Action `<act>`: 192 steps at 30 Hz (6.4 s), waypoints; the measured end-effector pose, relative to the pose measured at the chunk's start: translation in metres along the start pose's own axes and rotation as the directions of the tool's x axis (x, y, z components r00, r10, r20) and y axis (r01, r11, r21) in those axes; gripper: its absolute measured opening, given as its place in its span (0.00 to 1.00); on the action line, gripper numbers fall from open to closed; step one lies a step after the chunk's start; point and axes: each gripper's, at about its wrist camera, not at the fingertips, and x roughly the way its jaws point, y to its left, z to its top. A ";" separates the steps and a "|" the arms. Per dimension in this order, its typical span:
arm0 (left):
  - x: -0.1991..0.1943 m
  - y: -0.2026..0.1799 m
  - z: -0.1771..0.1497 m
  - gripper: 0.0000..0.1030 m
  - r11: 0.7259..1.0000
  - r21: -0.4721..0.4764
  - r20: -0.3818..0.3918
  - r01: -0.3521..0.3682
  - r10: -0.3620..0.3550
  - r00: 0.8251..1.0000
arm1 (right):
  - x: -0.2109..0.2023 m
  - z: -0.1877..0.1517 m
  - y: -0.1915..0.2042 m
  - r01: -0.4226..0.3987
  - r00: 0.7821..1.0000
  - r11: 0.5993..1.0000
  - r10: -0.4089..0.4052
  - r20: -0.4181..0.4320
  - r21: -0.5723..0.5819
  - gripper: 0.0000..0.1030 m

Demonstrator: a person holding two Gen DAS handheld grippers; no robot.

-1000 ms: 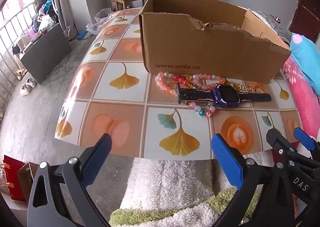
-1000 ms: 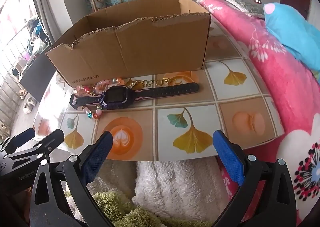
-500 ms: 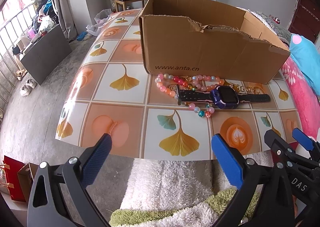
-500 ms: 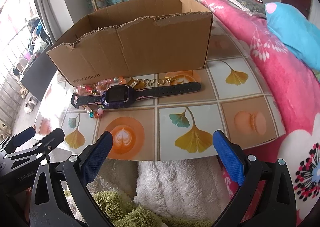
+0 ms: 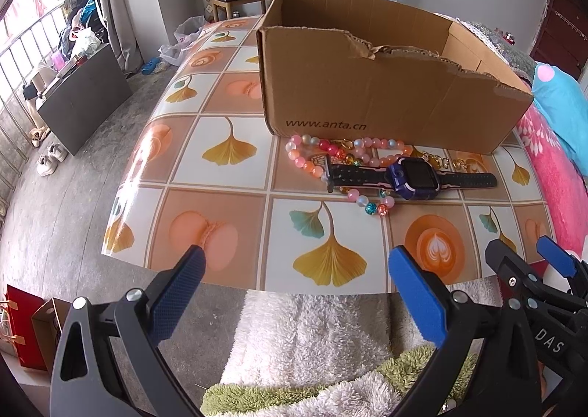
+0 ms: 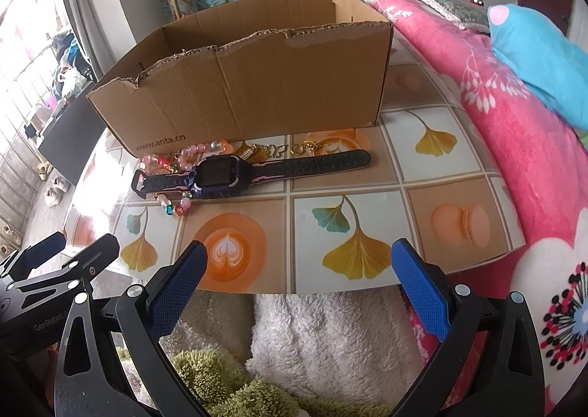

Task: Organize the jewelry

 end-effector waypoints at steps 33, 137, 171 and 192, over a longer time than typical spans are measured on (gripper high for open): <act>-0.001 0.004 -0.001 0.95 1.000 -0.009 0.007 0.013 -0.013 1.000 | -0.002 -0.003 0.006 0.021 1.000 1.000 -0.021 -0.003 -0.001 0.93; 0.073 -0.021 0.075 0.44 0.678 0.599 -0.250 0.427 -0.348 0.904 | 0.087 0.082 0.031 -0.526 0.850 0.426 0.295 -0.436 -0.737 0.28; 0.076 -0.122 0.048 0.38 0.507 0.748 -0.290 0.427 -0.330 0.899 | 0.067 0.084 0.022 -0.476 0.878 0.450 0.289 -0.382 -0.755 0.28; 0.100 -0.110 0.070 0.39 0.547 0.653 -0.362 0.524 -0.382 0.850 | 0.067 0.083 0.025 -0.464 0.878 0.368 0.307 -0.366 -0.805 0.30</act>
